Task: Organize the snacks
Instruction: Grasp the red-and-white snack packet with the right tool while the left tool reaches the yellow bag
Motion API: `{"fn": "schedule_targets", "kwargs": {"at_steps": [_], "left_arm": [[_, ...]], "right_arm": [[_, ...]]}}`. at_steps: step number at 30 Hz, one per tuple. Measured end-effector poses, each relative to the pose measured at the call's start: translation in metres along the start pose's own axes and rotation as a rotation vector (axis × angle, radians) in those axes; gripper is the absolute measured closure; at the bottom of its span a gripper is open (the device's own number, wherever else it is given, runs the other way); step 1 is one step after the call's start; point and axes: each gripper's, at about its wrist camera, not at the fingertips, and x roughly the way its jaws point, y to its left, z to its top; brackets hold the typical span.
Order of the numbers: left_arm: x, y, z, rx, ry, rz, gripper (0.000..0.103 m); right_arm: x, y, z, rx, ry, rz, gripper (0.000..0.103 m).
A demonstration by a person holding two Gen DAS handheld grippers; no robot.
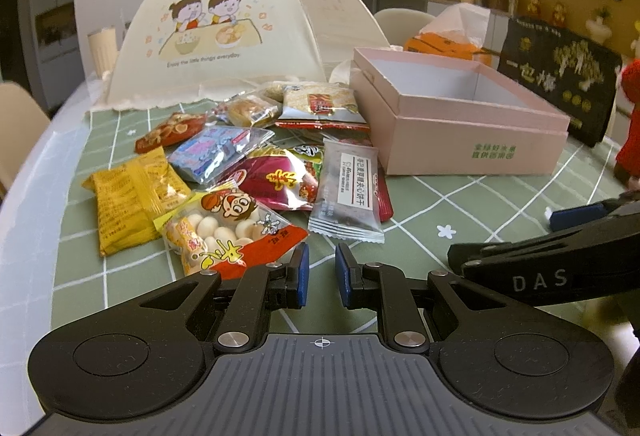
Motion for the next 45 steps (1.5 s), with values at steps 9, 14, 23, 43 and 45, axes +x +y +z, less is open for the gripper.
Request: {"fn": "schedule_targets", "kwargs": {"at_steps": [9,14,23,43,45], "left_arm": [[-0.024,0.047,0.044,-0.127,0.039,-0.083,0.084],[-0.028,0.114,0.074,-0.323,0.081,-0.043,0.084],[0.008,0.199,0.082,-0.609,0.124,0.05,0.084],[0.011,0.157,0.054,-0.5,0.235,-0.104,0.083],[0.005,0.16,0.046,-0.564,0.261,-0.144,0.083]], "right_arm": [[0.004,0.001,0.012,0.012,0.093,-0.004,0.0],[0.002,0.009,0.018,-0.022,0.123,0.035,0.008],[-0.033,0.032,0.019,-0.107,0.028,0.077,0.008],[-0.05,0.069,0.015,-0.189,0.081,0.319,0.008],[-0.053,0.09,0.014,-0.247,0.069,0.367,0.008]]}}
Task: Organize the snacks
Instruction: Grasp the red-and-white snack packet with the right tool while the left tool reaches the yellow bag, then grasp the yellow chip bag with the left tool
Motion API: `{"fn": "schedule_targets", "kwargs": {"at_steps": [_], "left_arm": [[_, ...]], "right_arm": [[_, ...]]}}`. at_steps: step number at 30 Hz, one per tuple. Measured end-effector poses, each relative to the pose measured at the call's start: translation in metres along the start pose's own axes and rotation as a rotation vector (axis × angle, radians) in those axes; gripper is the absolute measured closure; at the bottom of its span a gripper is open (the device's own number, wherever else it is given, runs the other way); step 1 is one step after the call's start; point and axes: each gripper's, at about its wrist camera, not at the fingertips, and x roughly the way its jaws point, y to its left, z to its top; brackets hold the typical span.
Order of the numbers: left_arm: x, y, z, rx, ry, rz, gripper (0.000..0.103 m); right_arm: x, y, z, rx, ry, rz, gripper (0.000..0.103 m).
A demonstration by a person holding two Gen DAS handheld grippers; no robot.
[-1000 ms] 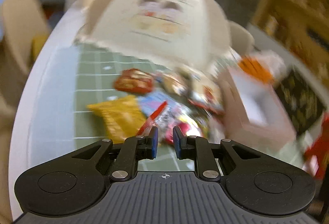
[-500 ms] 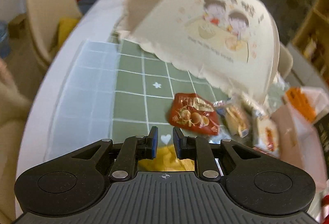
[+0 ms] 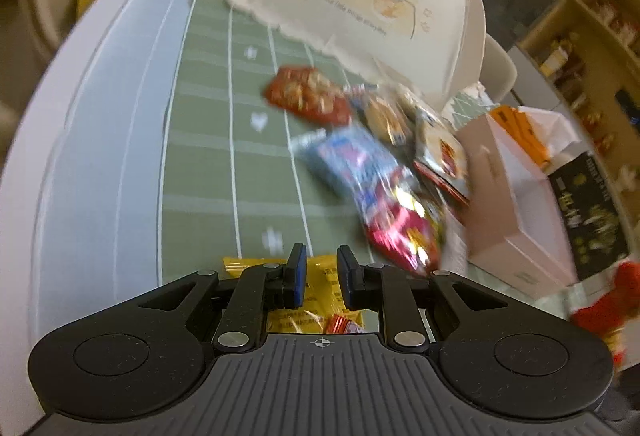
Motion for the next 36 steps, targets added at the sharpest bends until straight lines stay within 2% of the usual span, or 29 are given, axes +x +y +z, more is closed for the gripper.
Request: {"fn": "schedule_targets", "kwargs": {"at_steps": [2,4,5,8,10,13,18,22,24,27,29,31,34,36], "left_arm": [[-0.007,0.004,-0.005,-0.035,0.029,-0.038,0.083],[-0.018,0.004,-0.005,-0.045,0.015,-0.048,0.083],[-0.027,0.004,-0.004,-0.044,-0.005,-0.039,0.083],[-0.054,0.005,-0.002,-0.043,-0.06,0.018,0.083],[-0.066,0.009,-0.004,-0.05,-0.055,0.058,0.083],[-0.066,0.017,-0.012,-0.078,0.003,0.087,0.083],[-0.045,0.015,-0.026,-0.081,0.052,0.101,0.083],[-0.022,-0.01,-0.022,0.038,0.044,0.071,0.083],[-0.013,-0.025,-0.018,0.11,0.032,0.082,0.083],[-0.02,-0.053,-0.017,0.22,-0.038,0.124,0.083],[-0.03,-0.076,-0.023,0.347,-0.066,0.134,0.082],[-0.033,-0.094,-0.032,0.48,-0.039,0.15,0.082],[-0.023,-0.12,-0.055,0.675,0.044,0.201,0.079],[-0.012,-0.131,-0.068,0.757,0.064,0.233,0.078]], "right_arm": [[0.004,0.021,0.004,-0.08,-0.022,0.047,0.008],[0.01,0.037,0.006,-0.146,-0.031,0.077,0.009],[0.015,0.045,0.007,-0.18,-0.029,0.078,0.013],[0.026,0.053,0.006,-0.218,0.017,0.073,0.043],[0.025,0.049,0.002,-0.213,0.027,0.079,0.043],[0.015,0.032,-0.008,-0.18,0.031,0.045,0.044],[-0.002,-0.02,-0.028,-0.058,0.053,-0.121,0.043],[-0.021,-0.059,-0.039,0.068,0.033,-0.215,0.042],[-0.025,-0.072,-0.044,0.122,0.032,-0.257,0.039],[-0.03,-0.088,-0.049,0.179,0.03,-0.28,0.039],[-0.037,-0.091,-0.053,0.187,0.002,-0.282,0.039],[-0.042,-0.094,-0.057,0.198,-0.014,-0.294,0.039],[-0.043,-0.104,-0.057,0.246,-0.012,-0.289,0.039],[-0.037,-0.107,-0.053,0.271,-0.005,-0.286,0.039]]}}
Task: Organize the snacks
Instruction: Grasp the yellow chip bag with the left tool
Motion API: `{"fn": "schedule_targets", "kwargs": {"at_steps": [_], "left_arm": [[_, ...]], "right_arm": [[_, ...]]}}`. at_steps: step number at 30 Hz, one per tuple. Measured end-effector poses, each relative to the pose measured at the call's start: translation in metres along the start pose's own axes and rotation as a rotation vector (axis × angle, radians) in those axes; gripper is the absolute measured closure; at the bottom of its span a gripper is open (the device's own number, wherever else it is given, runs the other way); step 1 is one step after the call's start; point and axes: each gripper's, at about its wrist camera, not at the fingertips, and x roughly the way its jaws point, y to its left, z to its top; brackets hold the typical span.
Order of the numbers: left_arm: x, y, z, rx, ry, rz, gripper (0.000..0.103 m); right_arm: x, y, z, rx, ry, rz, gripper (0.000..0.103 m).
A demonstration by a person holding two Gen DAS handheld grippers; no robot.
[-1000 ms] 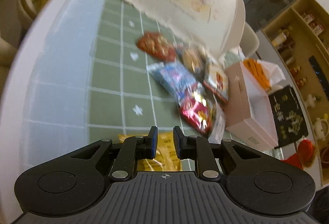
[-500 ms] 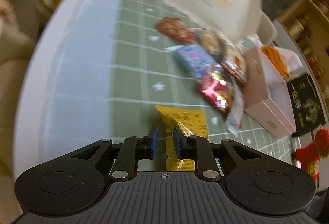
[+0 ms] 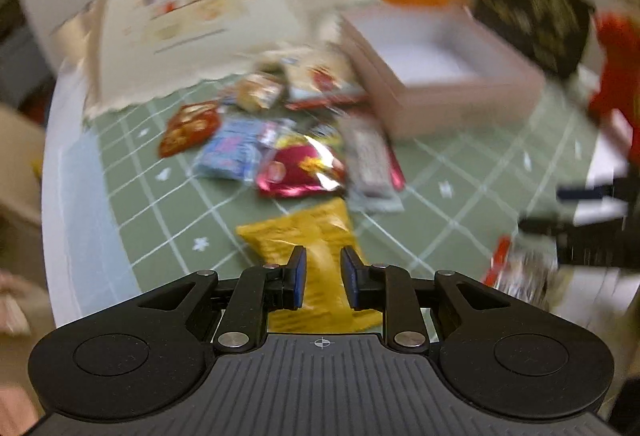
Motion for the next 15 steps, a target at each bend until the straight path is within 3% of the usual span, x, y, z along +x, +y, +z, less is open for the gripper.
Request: {"fn": "schedule_targets", "kwargs": {"at_steps": [6,10,12,15], "left_arm": [[0.026,-0.031,-0.004,0.055,0.094,-0.071,0.078],[0.035,-0.036,-0.008,0.002,0.123,-0.181,0.077],[0.026,-0.033,-0.007,-0.015,0.082,-0.193,0.077],[0.013,-0.025,-0.003,-0.011,0.039,-0.128,0.077]], "right_arm": [[0.003,0.003,0.0,-0.001,0.016,0.016,0.039],[0.001,0.0,-0.002,0.005,0.012,0.006,0.039],[0.0,-0.004,-0.002,0.013,0.004,-0.001,0.039],[0.002,-0.012,-0.002,0.036,-0.015,-0.036,0.037]]}}
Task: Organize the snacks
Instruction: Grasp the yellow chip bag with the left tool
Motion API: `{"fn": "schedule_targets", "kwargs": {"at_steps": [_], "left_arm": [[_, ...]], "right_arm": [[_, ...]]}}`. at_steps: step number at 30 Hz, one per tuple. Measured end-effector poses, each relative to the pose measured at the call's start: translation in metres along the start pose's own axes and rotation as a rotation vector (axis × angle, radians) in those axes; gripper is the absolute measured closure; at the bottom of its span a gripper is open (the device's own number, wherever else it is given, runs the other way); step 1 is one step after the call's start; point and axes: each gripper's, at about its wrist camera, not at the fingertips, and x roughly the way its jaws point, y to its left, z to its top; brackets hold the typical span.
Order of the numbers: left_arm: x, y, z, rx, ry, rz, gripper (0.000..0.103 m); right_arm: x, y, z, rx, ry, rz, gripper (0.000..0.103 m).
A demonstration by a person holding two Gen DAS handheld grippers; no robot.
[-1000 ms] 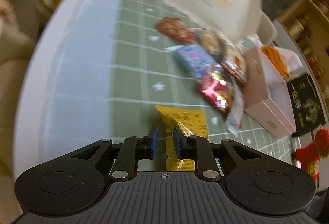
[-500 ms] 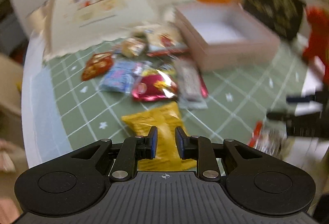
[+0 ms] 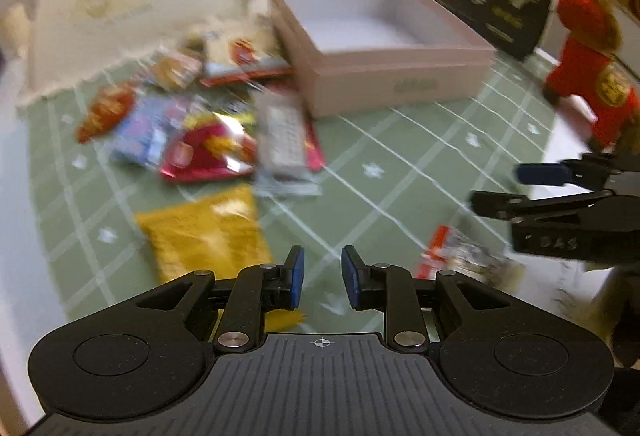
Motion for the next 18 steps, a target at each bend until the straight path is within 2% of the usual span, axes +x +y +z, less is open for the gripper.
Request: {"fn": "schedule_targets", "kwargs": {"at_steps": [2,4,7,11,15,18], "left_arm": [[0.001,0.004,0.002,0.02,0.026,0.067,0.077],[0.004,0.008,0.0,0.026,0.057,0.088,0.077],[0.01,0.008,0.0,0.03,0.08,0.057,0.077],[0.02,0.005,0.001,-0.004,0.116,-0.049,0.076],[0.019,0.004,0.0,-0.036,0.085,-0.103,0.074],[0.0,0.015,0.002,-0.1,-0.016,-0.127,0.074]], "right_arm": [[0.006,-0.006,0.001,0.024,0.016,-0.013,0.036],[0.008,-0.01,0.001,0.039,0.012,-0.014,0.034],[0.01,-0.008,0.001,0.026,0.015,-0.017,0.03],[0.012,-0.003,0.001,0.001,0.009,-0.025,0.027],[0.012,-0.001,-0.002,-0.024,-0.001,-0.028,0.026],[0.012,0.0,-0.004,-0.039,-0.009,-0.029,0.025]]}}
